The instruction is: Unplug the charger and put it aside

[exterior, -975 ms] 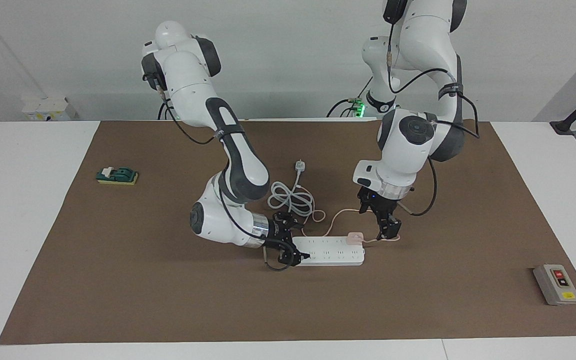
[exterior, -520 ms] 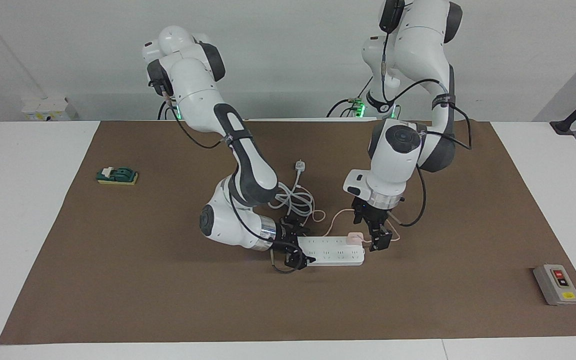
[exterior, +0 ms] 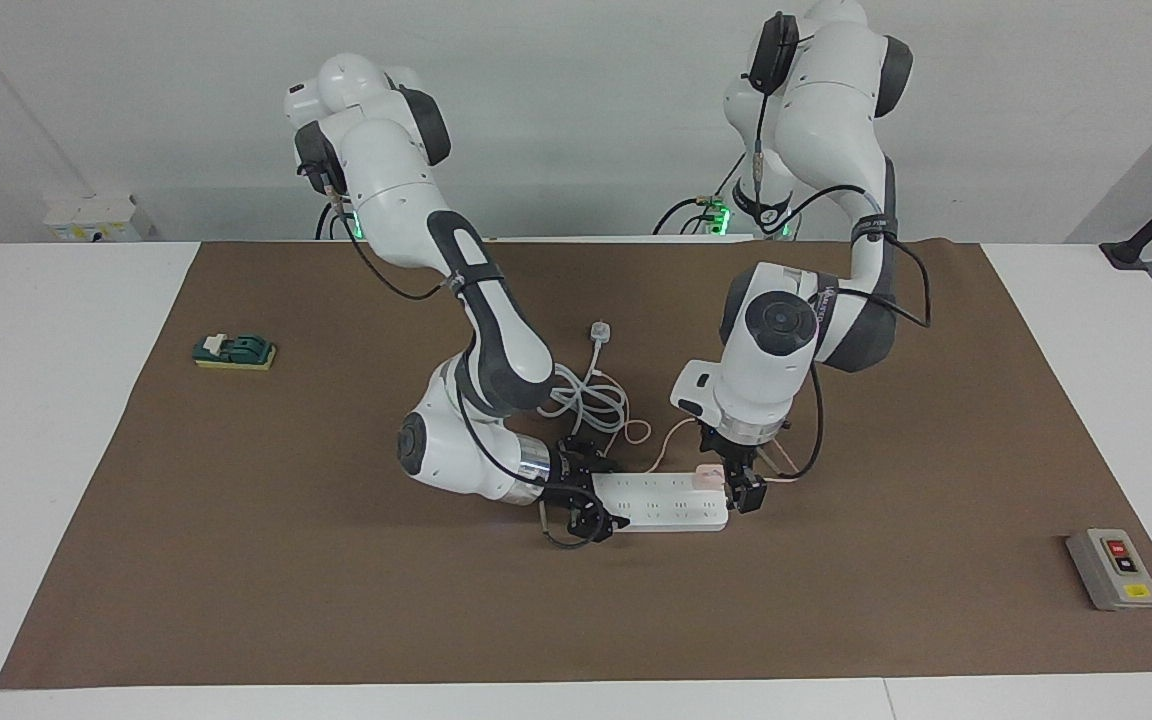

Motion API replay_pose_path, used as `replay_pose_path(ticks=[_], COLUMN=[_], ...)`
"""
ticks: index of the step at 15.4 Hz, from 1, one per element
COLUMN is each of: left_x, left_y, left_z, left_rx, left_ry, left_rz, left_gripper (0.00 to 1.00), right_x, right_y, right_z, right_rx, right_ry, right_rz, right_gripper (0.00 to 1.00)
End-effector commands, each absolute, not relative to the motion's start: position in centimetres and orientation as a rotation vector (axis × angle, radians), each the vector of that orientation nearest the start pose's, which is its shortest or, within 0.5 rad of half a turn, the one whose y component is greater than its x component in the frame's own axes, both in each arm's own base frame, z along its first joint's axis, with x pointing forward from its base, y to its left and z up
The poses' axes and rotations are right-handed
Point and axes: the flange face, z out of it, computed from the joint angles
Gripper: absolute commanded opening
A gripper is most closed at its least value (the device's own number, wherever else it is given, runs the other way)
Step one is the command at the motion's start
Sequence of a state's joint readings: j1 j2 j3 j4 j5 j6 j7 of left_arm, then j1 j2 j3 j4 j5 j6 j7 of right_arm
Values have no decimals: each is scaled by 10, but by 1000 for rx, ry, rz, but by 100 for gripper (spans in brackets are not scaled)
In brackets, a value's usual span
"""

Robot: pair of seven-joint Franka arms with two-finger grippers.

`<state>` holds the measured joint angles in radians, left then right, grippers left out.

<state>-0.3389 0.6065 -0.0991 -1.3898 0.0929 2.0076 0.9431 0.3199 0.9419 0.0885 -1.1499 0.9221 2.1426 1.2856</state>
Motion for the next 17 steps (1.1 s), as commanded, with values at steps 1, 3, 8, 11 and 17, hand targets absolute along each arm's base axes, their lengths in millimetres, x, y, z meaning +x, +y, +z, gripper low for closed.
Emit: replay_pose_path(ticks=[1,3,8,11,17], left_x=[668,664,661,661,663], left_y=[-297,-306,-312,-311,-305], left_z=[345,342,332,333,333], left_rx=[-2347,-2334,-2318,-2306,-2283], left_ry=[2031,2048,2075,2089,2117], left_rz=[77,88,105,105,113], left_gripper=[100,100,100,100,99], right_x=[716,716,720,719,718], right_y=[321,320,315,317,313], right_z=[243,239,237,236,232], right_rx=[-1864,-1870,-1873,-1876,-1894], right_ry=[1553,1552,1547,1545,1515], right_rz=[750,749,729,719,694], right_gripper=[100,100,100,100,0])
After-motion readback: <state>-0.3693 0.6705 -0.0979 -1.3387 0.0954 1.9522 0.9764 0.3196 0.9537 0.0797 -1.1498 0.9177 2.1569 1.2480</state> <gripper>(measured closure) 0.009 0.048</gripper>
